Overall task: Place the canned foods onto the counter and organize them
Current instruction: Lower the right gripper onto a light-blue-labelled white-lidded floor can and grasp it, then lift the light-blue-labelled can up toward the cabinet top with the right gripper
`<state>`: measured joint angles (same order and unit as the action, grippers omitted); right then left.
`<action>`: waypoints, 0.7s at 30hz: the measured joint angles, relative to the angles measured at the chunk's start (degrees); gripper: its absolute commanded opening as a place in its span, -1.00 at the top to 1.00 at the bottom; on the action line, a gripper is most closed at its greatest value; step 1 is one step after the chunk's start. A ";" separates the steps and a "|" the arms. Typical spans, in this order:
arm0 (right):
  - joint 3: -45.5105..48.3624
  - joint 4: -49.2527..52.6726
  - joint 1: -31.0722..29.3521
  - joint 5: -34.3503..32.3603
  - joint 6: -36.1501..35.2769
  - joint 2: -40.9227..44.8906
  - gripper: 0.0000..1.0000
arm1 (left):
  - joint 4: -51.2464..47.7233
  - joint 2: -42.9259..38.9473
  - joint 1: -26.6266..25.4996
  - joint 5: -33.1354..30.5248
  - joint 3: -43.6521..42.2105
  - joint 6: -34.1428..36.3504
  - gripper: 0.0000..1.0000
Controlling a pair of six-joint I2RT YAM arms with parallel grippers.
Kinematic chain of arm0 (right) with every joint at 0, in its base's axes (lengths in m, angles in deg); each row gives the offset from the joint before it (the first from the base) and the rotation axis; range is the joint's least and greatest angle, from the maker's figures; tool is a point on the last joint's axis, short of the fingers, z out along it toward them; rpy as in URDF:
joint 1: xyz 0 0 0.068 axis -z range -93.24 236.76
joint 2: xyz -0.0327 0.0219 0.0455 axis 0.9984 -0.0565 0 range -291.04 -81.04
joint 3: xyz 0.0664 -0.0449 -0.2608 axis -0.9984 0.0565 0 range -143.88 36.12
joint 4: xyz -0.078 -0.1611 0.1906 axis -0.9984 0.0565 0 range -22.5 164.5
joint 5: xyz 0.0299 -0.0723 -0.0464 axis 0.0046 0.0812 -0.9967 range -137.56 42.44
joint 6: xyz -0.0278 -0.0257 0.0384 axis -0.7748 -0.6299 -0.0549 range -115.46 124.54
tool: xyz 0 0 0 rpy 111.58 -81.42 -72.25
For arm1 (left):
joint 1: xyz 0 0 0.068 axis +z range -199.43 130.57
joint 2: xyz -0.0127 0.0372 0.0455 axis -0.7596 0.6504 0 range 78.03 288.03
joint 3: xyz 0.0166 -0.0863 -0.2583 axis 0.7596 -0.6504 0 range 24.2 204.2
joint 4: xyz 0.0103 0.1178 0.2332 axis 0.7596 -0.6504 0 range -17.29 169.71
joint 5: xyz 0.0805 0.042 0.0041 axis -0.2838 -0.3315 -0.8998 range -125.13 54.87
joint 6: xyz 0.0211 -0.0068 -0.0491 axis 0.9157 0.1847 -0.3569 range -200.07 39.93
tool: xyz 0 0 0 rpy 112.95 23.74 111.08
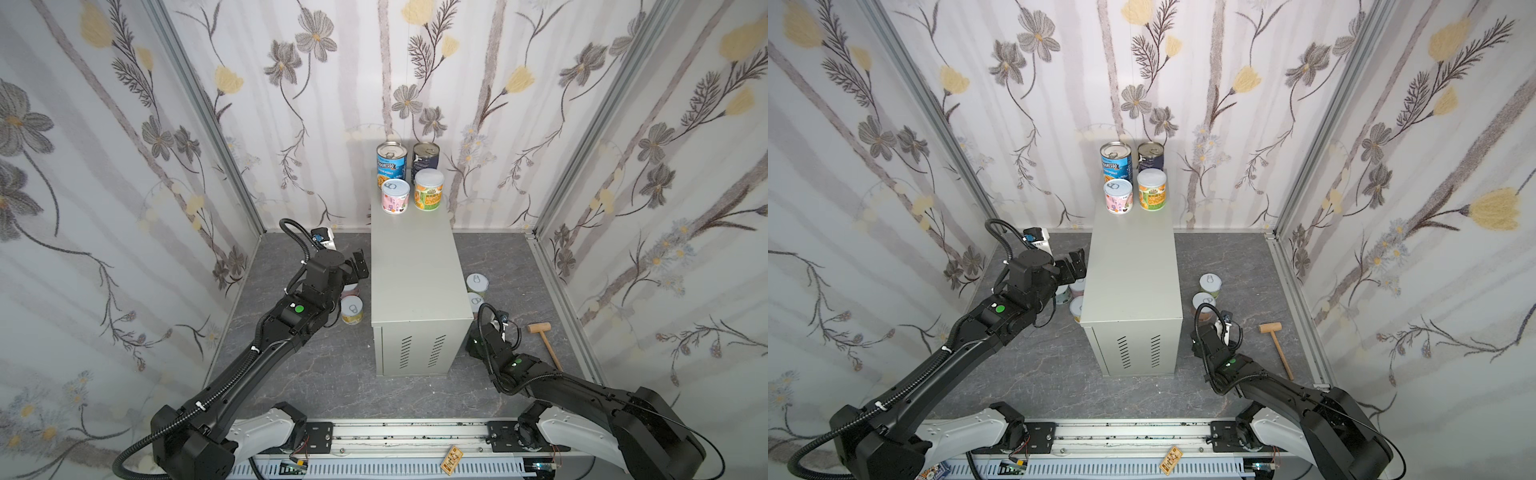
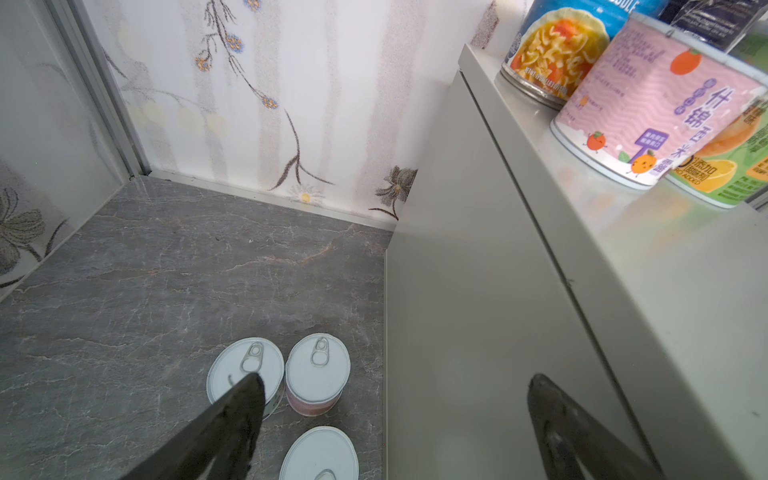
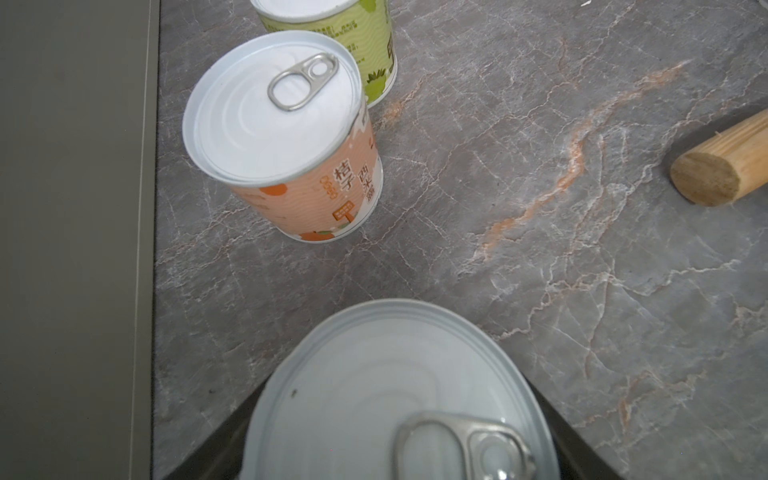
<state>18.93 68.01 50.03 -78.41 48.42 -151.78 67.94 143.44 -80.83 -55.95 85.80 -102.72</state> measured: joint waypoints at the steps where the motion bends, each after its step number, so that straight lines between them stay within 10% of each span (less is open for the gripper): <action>1: 0.33 0.00 0.00 -0.09 0.04 0.48 -0.31 | 0.00 0.00 0.00 -0.02 0.00 0.00 -1.00; 21: 3.48 -0.39 0.00 -0.11 -0.94 11.28 -0.16 | 1.70 -0.66 0.22 0.31 -1.68 -1.42 -1.00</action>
<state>22.41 67.62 50.03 -78.52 47.48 -140.50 69.64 142.78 -80.61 -55.64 84.12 -104.14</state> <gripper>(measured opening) 0.756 0.997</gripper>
